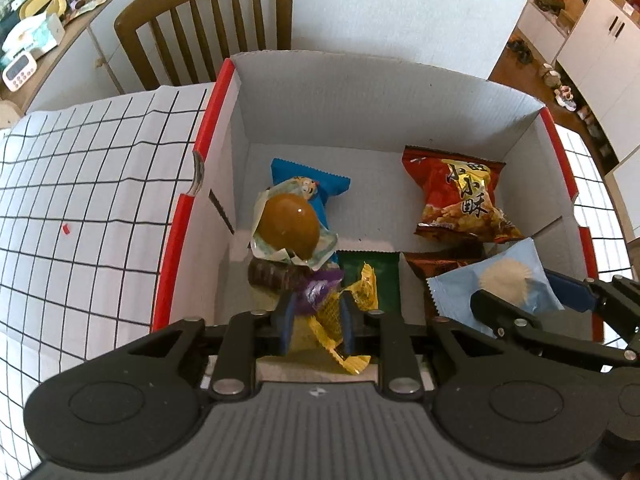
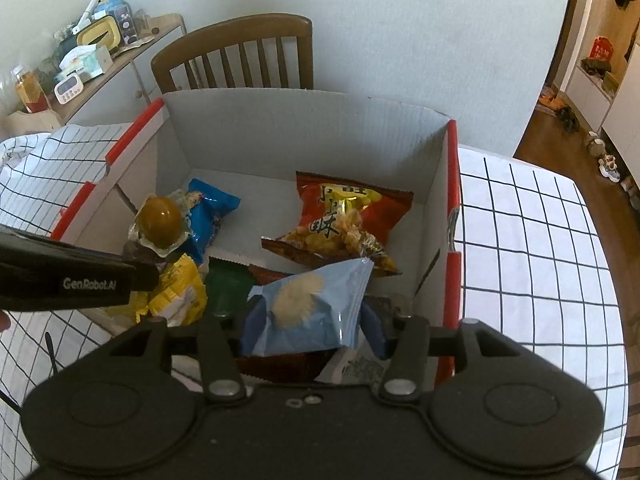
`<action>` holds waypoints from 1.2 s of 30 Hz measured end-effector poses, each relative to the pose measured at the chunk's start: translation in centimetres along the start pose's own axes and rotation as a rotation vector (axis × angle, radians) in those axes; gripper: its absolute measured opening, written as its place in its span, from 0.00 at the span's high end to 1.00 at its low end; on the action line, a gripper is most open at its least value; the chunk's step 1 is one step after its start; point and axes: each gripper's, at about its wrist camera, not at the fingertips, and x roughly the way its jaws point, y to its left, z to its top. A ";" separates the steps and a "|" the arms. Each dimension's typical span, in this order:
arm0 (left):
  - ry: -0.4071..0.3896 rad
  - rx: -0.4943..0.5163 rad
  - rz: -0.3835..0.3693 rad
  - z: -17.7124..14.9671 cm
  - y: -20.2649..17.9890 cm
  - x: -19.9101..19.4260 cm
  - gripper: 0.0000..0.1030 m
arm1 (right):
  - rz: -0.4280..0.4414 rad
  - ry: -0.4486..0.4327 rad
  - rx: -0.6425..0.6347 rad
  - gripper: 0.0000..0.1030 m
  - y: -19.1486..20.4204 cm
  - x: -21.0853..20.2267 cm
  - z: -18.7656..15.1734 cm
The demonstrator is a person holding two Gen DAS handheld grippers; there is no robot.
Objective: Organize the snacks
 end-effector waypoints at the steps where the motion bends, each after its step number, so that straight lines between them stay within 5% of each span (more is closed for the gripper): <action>1: -0.006 -0.004 0.000 -0.1 0.1 -0.2 0.76 | 0.001 -0.004 0.005 0.48 0.0 -0.2 0.0; 7: -0.039 -0.020 -0.012 -0.5 0.5 -2.1 0.76 | 0.018 -0.046 0.024 0.40 0.0 -2.1 -0.1; 11: -0.071 -0.022 -0.029 -0.9 0.7 -3.7 0.76 | 0.023 -0.082 0.035 0.14 0.1 -3.9 -0.2; 25: -0.205 -0.007 -0.066 -3.8 1.6 -10.3 0.75 | 0.073 -0.184 0.055 0.03 0.5 -10.1 -1.8; 28: -0.240 0.002 -0.070 -4.6 1.7 -11.8 0.63 | 0.084 -0.208 0.060 0.02 0.4 -11.6 -2.2; 30: -0.273 0.007 -0.074 -5.3 1.7 -13.0 0.41 | 0.085 -0.224 0.063 0.01 0.4 -12.4 -2.5; 36: -0.336 0.035 -0.093 -7.3 1.6 -15.7 0.34 | 0.114 -0.258 0.078 0.01 0.5 -14.6 -4.0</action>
